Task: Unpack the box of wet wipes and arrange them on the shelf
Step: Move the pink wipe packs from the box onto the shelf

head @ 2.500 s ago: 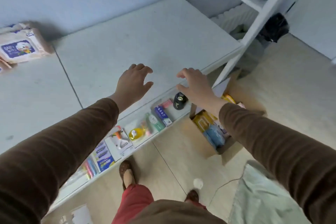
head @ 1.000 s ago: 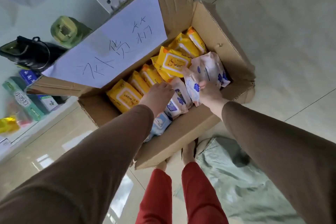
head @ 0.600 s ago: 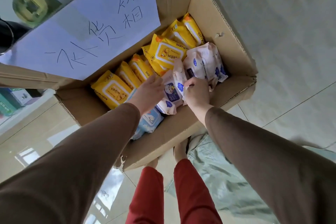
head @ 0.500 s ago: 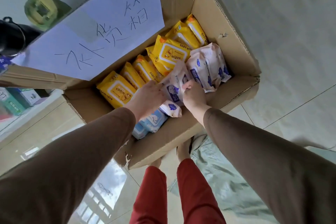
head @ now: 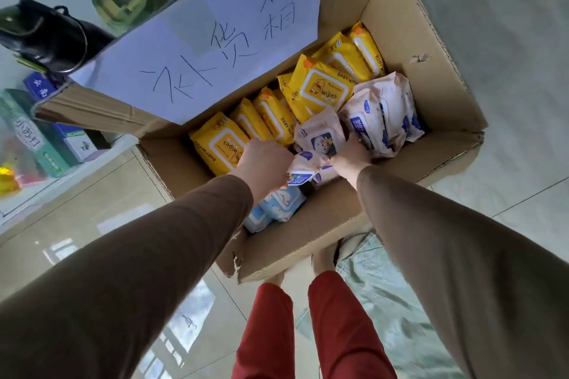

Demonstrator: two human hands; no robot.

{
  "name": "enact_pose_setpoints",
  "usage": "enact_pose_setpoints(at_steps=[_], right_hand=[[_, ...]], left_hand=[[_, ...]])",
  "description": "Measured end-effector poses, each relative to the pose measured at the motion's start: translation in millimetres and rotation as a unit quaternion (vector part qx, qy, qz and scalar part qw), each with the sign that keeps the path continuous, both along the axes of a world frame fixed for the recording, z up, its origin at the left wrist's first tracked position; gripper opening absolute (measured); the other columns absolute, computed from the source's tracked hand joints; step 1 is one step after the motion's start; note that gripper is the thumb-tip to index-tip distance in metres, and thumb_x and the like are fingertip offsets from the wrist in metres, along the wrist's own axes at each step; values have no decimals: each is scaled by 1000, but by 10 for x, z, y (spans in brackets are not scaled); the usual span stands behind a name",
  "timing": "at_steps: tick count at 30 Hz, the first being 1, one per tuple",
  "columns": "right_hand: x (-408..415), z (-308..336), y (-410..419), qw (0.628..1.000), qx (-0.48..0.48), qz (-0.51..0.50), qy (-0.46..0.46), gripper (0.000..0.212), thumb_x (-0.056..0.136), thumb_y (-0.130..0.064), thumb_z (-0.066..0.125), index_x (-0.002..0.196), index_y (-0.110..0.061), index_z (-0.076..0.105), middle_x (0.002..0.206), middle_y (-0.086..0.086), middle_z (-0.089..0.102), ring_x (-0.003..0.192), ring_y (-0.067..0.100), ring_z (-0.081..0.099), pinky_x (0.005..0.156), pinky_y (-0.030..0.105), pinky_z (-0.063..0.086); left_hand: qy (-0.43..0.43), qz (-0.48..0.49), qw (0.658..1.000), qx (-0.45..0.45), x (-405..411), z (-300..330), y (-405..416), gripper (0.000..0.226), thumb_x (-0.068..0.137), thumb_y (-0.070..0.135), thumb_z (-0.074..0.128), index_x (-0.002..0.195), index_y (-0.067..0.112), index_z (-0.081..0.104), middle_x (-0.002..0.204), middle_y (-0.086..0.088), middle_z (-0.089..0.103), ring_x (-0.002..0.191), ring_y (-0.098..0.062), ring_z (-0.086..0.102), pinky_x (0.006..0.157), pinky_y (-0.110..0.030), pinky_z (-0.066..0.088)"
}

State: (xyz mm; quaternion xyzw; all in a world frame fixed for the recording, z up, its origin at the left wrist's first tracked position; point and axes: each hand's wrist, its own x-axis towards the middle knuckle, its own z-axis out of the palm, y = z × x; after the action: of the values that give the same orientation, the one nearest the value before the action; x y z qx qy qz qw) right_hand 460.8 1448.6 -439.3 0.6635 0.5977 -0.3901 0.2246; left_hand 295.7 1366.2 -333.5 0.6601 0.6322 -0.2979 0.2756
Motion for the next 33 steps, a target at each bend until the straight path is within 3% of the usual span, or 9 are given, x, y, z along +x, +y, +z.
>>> enact_pose_setpoints(at_steps=[6, 9, 12, 16, 19, 21, 26, 30, 33], right_hand=[[24, 430, -59, 998, -43, 25, 39, 35, 72, -34, 79, 92, -7, 69, 92, 11, 72, 90, 30, 68, 82, 39, 56], [41, 967, -121, 991, -34, -3, 127, 38, 68, -30, 80, 100, -12, 67, 95, 4, 72, 88, 24, 69, 63, 30, 53], [-39, 1714, -256, 983, -45, 64, 168, 44, 74, -38, 76, 111, -20, 64, 101, -2, 70, 90, 19, 67, 73, 35, 55], [-339, 2828, -616, 963, -3, 173, 205, 38, 73, -49, 68, 103, -29, 57, 91, -9, 66, 83, 18, 64, 68, 36, 49], [-667, 3630, -1030, 943, -1, 215, 253, 44, 75, -37, 70, 116, -27, 55, 98, -9, 65, 88, 17, 63, 70, 33, 51], [-926, 4140, -1342, 928, 5, 230, 293, 49, 74, -32, 70, 119, -23, 55, 107, -3, 67, 95, 20, 64, 77, 37, 53], [-1689, 5355, -2149, 897, 6, 194, 396, 28, 83, -15, 78, 97, -19, 54, 84, -8, 65, 69, 1, 64, 55, 16, 39], [-2410, 6145, -2726, 860, -24, 105, 499, 31, 81, -4, 78, 99, -24, 64, 100, -2, 74, 88, 14, 73, 74, 27, 53], [-2973, 6504, -3009, 844, -43, 85, 528, 26, 78, -8, 81, 100, -11, 68, 103, 16, 74, 93, 40, 71, 79, 39, 56]], left_hand=[[-8, 157, 987, 10, -117, 241, -424, 20, 88, 38, 63, 107, 30, 66, 85, 4, 54, 82, -20, 56, 60, -30, 39], [-17, 234, 972, 29, -315, 667, -817, 27, 86, 42, 63, 109, 30, 66, 96, 2, 62, 94, -21, 63, 65, -30, 44], [-53, 326, 943, 49, -510, 1299, -1208, 38, 83, 47, 64, 118, 33, 65, 108, 2, 68, 104, -24, 64, 79, -33, 51], [-89, 424, 893, 124, -798, 2262, -1772, 44, 83, 49, 67, 126, 39, 61, 116, 4, 70, 102, -22, 63, 70, -28, 40], [-120, 474, 851, 192, -1059, 3086, -2218, 46, 83, 42, 72, 128, 37, 60, 115, 6, 69, 99, -20, 62, 72, -28, 38], [-150, 507, 820, 220, -1272, 3628, -2556, 45, 83, 37, 74, 126, 34, 63, 110, 5, 70, 92, -19, 61, 70, -28, 38], [-126, 570, 764, 275, -1946, 4699, -3623, 27, 76, 47, 72, 96, 31, 69, 77, 4, 67, 76, -21, 63, 64, -34, 47], [-116, 586, 726, 339, -2566, 5439, -4378, 16, 72, 43, 75, 74, 31, 65, 62, 4, 59, 64, -19, 56, 59, -34, 40], [-88, 585, 717, 369, -3035, 5830, -4771, 16, 71, 44, 78, 84, 39, 71, 67, 8, 67, 68, -15, 62, 61, -32, 43]])
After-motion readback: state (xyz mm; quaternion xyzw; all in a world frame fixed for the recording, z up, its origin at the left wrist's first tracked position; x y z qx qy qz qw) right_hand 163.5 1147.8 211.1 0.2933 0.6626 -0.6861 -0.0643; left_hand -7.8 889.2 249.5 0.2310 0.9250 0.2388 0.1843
